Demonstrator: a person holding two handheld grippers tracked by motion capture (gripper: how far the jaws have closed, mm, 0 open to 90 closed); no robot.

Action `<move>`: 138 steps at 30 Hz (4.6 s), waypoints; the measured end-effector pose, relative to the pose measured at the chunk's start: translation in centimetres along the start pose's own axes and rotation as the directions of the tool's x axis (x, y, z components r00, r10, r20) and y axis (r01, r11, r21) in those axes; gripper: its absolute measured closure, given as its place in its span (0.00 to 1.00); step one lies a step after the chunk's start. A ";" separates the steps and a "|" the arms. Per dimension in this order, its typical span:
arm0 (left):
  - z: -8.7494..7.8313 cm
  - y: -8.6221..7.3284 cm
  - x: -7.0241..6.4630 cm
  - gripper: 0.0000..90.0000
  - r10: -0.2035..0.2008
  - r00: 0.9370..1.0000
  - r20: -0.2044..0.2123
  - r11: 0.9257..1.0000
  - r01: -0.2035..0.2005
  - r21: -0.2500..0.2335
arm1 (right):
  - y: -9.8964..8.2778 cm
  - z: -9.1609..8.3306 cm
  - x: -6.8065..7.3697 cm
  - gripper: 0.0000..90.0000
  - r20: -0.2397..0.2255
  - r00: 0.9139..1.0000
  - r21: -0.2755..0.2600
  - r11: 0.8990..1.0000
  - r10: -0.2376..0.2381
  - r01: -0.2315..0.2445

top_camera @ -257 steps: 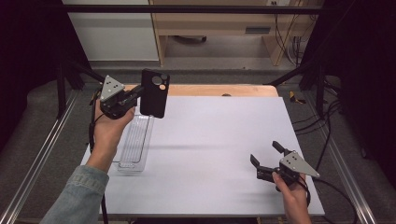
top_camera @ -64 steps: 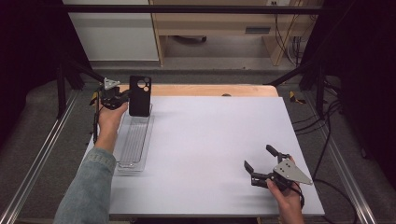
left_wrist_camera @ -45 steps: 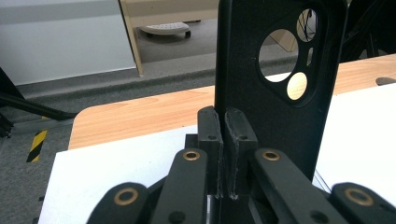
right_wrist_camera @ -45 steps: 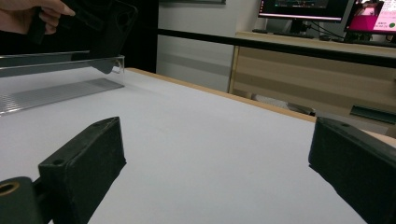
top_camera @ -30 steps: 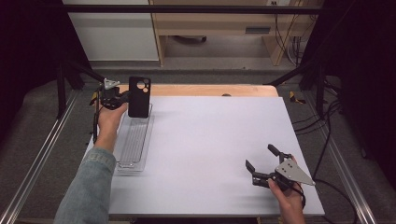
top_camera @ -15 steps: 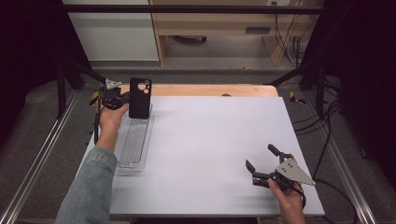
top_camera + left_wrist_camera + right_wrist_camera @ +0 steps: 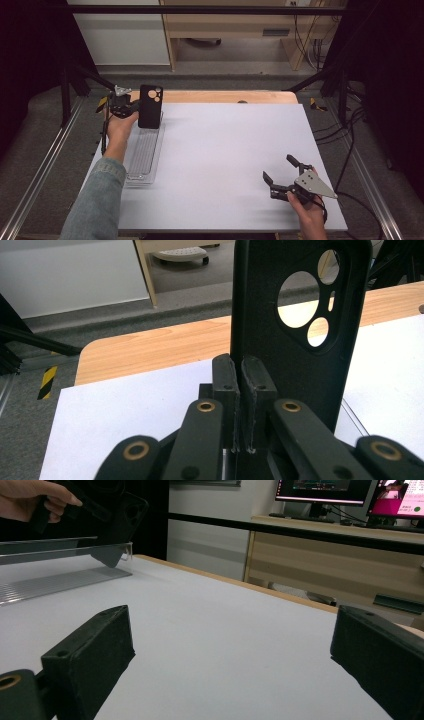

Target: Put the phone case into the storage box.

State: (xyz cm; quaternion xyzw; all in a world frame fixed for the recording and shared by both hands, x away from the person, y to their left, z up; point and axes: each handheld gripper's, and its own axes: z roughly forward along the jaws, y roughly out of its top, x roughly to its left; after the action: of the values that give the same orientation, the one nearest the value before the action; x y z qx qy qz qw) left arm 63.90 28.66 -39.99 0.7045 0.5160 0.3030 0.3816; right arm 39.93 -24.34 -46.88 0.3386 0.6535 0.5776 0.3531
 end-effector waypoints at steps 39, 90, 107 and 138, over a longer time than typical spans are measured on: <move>0.6 -1.1 -0.1 0.95 -0.011 1.000 -0.004 0.999 0.011 0.038 | -0.1 0.1 0.0 0.04 -0.007 1.000 0.005 1.000 0.006 -0.006; -4.0 0.2 -3.3 0.34 0.087 0.993 0.073 0.992 -0.080 -0.092 | 0.1 -0.2 -0.3 0.04 -0.012 1.000 -0.016 1.000 0.011 -0.011; -5.1 0.1 -5.0 0.11 0.068 0.990 0.127 0.989 -0.049 -0.142 | 0.2 -0.2 -0.2 0.04 -0.014 1.000 -0.014 1.000 0.001 -0.001; -6.0 -0.3 -6.3 0.05 0.073 0.984 0.164 0.977 -0.038 -0.209 | 0.2 -0.2 -0.1 0.03 0.004 1.000 -0.007 1.000 0.003 -0.003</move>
State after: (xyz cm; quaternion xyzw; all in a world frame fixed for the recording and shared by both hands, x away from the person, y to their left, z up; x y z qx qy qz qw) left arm 57.01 24.01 -37.26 0.6989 0.4277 0.3037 0.4862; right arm 39.83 -24.50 -46.70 0.3393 0.6503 0.5798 0.3547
